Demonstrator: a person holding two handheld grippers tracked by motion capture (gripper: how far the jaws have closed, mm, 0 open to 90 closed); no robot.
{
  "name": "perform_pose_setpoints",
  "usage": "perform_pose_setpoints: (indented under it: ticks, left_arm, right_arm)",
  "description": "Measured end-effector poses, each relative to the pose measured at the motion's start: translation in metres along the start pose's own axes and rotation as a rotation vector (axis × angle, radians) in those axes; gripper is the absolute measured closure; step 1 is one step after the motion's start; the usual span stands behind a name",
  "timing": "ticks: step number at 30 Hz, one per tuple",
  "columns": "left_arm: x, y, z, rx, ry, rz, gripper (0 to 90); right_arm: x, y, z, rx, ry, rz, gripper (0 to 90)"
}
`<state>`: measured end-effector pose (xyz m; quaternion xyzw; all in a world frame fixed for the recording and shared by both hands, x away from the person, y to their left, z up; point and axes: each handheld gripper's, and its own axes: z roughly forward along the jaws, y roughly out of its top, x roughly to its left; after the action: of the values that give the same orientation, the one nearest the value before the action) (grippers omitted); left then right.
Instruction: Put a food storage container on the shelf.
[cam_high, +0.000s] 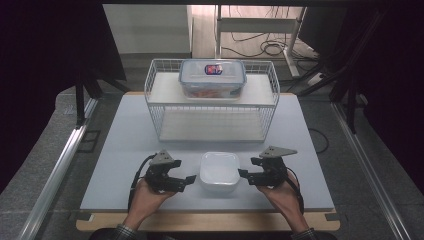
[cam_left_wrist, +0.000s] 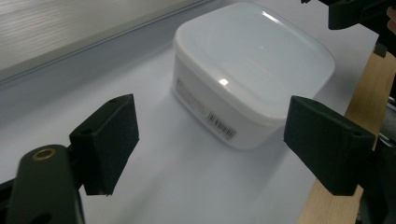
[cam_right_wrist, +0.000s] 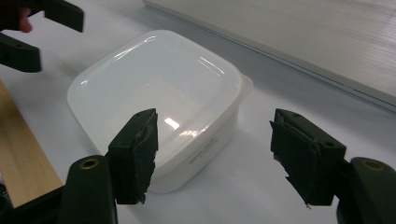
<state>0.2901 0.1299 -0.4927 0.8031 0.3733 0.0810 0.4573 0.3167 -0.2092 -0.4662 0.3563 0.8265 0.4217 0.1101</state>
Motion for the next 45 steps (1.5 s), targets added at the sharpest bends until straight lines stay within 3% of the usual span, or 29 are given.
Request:
perform_pose_setpoints:
  ticks: [5, 9, 12, 17, 21, 27, 28, 31, 33, 35, 39, 41, 45]
  left_arm:
    - [-0.003, 0.019, 0.015, 0.051, 0.002, 0.038, 18.8]
    - [-0.005, 0.028, 0.023, 0.057, 0.003, 0.059, 18.1]
    - [-0.003, 0.028, 0.028, 0.052, 0.010, 0.056, 17.5]
    - [0.000, 0.025, 0.032, 0.037, -0.021, 0.033, 17.3]
    - [-0.003, 0.021, 0.040, 0.062, -0.027, 0.054, 18.1]
    - [0.000, 0.018, 0.047, 0.052, -0.115, -0.019, 17.4]
    - [0.001, 0.017, 0.049, 0.054, -0.140, -0.032, 18.2]
    - [0.000, 0.016, 0.049, 0.055, -0.145, -0.050, 19.1]
    - [0.002, 0.016, 0.049, 0.069, -0.181, -0.073, 22.4]
    - [0.001, 0.014, 0.049, 0.072, -0.192, -0.097, 22.8]
    - [-0.001, 0.015, 0.044, 0.096, -0.179, -0.117, 28.0]
    - [-0.002, 0.014, 0.039, 0.093, -0.168, -0.137, 35.3]
    - [-0.004, 0.015, 0.033, 0.104, -0.147, -0.172, 48.8]
  right_arm:
    - [0.001, 0.007, 0.003, 0.014, 0.018, -0.003, 32.4]
    - [0.003, 0.014, 0.008, 0.015, 0.012, -0.027, 33.3]
    - [0.005, 0.018, 0.014, 0.009, 0.009, -0.035, 35.0]
    - [0.008, 0.016, 0.022, 0.020, 0.008, -0.043, 33.8]
    - [0.005, 0.012, 0.025, 0.021, 0.037, -0.006, 26.4]
    - [0.005, 0.005, 0.034, 0.069, 0.070, 0.017, 24.8]
    - [0.004, 0.004, 0.035, 0.068, 0.085, 0.036, 24.7]
    - [0.001, 0.002, 0.035, 0.073, 0.102, 0.080, 25.0]
    - [0.000, -0.001, 0.035, 0.069, 0.116, 0.104, 26.6]
    - [-0.003, -0.003, 0.035, 0.083, 0.155, 0.143, 26.2]
    - [-0.002, -0.004, 0.033, 0.095, 0.159, 0.180, 30.6]
    - [-0.001, -0.005, 0.028, 0.096, 0.152, 0.188, 39.2]
    - [-0.001, -0.006, 0.019, 0.100, 0.148, 0.260, 53.0]
